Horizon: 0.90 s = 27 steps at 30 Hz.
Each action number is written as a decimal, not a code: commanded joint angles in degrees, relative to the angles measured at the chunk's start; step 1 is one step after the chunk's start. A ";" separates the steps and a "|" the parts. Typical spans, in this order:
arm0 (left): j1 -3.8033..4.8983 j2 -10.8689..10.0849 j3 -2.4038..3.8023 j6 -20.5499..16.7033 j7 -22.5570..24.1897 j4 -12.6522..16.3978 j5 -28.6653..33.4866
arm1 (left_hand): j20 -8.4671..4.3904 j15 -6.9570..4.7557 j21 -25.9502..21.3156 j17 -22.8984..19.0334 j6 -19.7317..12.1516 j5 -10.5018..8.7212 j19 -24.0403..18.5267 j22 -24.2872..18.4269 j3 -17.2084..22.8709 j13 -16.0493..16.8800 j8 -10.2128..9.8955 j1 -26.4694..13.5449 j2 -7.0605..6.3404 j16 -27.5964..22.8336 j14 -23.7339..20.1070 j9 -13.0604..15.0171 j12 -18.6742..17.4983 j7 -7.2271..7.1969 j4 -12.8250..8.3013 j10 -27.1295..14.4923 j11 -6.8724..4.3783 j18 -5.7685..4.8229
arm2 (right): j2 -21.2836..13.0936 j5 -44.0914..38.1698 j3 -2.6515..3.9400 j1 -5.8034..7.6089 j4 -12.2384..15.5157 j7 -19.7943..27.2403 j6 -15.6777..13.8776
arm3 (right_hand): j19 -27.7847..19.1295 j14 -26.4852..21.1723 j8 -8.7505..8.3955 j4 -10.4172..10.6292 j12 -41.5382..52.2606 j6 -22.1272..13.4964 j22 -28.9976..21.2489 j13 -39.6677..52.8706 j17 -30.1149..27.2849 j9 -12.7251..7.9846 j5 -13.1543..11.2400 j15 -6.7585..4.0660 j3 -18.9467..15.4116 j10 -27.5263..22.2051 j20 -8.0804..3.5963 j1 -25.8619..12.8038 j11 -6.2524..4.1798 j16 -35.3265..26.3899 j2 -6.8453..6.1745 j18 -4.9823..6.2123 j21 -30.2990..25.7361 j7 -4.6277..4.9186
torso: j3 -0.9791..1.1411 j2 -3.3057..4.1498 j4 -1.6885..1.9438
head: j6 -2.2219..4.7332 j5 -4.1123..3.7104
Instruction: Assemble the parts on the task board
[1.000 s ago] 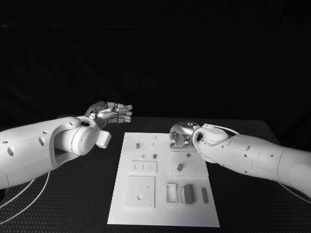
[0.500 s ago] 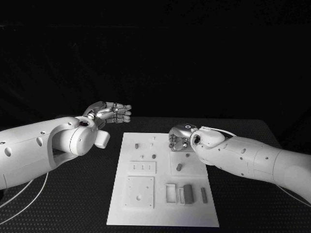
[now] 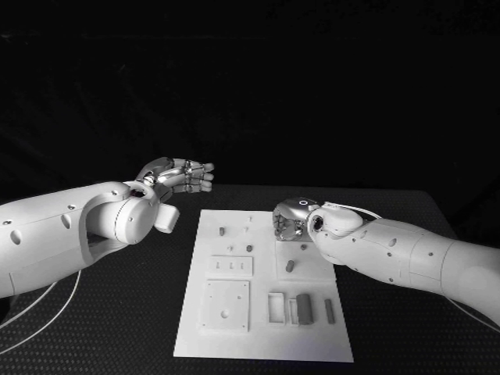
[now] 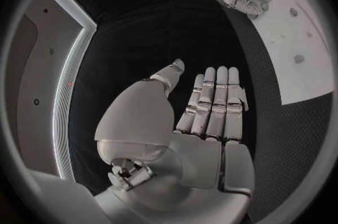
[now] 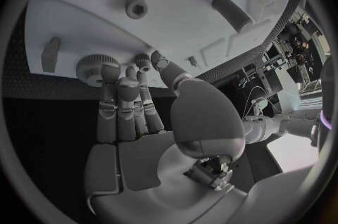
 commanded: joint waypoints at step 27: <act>0.38 -0.07 0.06 1.13 0.15 0.56 -0.26 | 0.33 0.28 -0.43 0.17 0.04 0.32 0.13 -0.12 0.34 0.14 -0.40 -0.96 -0.08 -0.60 -0.08 -0.20 -0.59 0.30 -0.55 0.39 0.23 -0.34 | 0.82 -1.50 -0.29 -0.51 -1.12 -0.36 1.59 | 0.03 0.04 -0.78 0.11 -0.52 -0.81 1.22 -0.58 -0.97 -0.51 -0.17 -0.95 8.59 3.06 -0.53 1.68 -0.54 0.82 2.19 2.21 1.08 0.70 | -0.08 0.09 -0.10 | -0.68 0.25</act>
